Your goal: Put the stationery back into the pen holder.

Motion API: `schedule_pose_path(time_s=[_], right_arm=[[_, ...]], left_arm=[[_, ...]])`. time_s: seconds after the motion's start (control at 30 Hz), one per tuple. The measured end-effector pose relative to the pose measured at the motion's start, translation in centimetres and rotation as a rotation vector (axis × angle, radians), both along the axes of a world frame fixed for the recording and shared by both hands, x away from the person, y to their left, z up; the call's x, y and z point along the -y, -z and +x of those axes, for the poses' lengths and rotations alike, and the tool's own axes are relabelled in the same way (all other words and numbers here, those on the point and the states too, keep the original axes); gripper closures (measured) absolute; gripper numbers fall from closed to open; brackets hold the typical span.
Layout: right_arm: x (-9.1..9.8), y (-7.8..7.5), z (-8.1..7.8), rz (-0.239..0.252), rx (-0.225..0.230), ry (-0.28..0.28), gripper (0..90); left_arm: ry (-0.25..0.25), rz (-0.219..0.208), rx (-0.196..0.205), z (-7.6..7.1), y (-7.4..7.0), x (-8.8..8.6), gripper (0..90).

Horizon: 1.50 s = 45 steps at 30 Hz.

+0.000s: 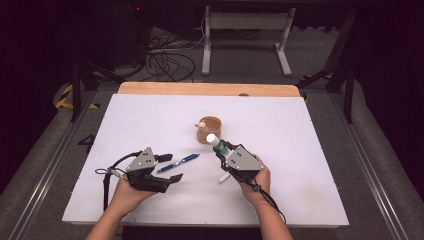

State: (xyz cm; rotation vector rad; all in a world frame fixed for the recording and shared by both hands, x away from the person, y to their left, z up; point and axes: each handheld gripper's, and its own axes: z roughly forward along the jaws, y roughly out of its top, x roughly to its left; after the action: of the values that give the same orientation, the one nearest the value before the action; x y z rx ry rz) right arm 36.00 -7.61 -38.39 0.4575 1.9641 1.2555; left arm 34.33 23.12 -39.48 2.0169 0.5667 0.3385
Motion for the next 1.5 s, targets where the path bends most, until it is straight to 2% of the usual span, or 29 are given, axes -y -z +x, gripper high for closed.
schedule_pose_path(time_s=[0.23,0.37,0.43,0.57,0.63,0.8,0.97,1.27,1.37,1.5], right_arm=[[0.1,-0.8,0.9,0.100,-0.033,-0.003,66.2],[-0.1,-1.2,1.5,0.120,-0.044,-0.007,66.1],[-0.2,-1.3,1.9,0.129,-0.039,-0.006,66.2],[-0.3,-1.4,3.0,0.158,-0.059,0.000,66.2],[-0.3,-1.5,3.6,0.184,-0.064,0.001,66.2],[-0.4,-1.6,4.9,0.212,-0.086,0.014,66.2],[-0.6,-1.3,6.1,0.229,-0.094,0.015,66.1],[-0.9,-0.8,8.0,0.299,-0.126,0.021,66.1],[-1.0,-0.5,8.6,0.325,-0.137,0.016,66.1],[-1.3,-0.1,9.3,0.331,-0.149,0.026,66.2]], left_arm=[[-0.004,0.013,0.000,0.2,0.2,-0.3,27.2],[-0.010,0.012,-0.002,0.2,0.2,-0.5,27.2],[-0.018,0.036,0.010,0.2,0.2,-0.5,27.3],[-0.017,0.037,0.007,0.3,0.3,-0.6,26.9],[-0.019,0.032,0.007,0.3,0.4,-0.7,26.7],[-0.020,0.019,0.012,0.3,0.3,-0.9,26.2],[-0.028,0.007,0.017,0.3,0.2,-1.1,24.6],[-0.033,0.004,0.030,0.3,0.1,-1.4,24.1],[-0.033,-0.010,0.032,0.3,0.0,-1.5,23.7],[-0.034,-0.023,0.031,0.2,0.0,-1.6,23.4]])
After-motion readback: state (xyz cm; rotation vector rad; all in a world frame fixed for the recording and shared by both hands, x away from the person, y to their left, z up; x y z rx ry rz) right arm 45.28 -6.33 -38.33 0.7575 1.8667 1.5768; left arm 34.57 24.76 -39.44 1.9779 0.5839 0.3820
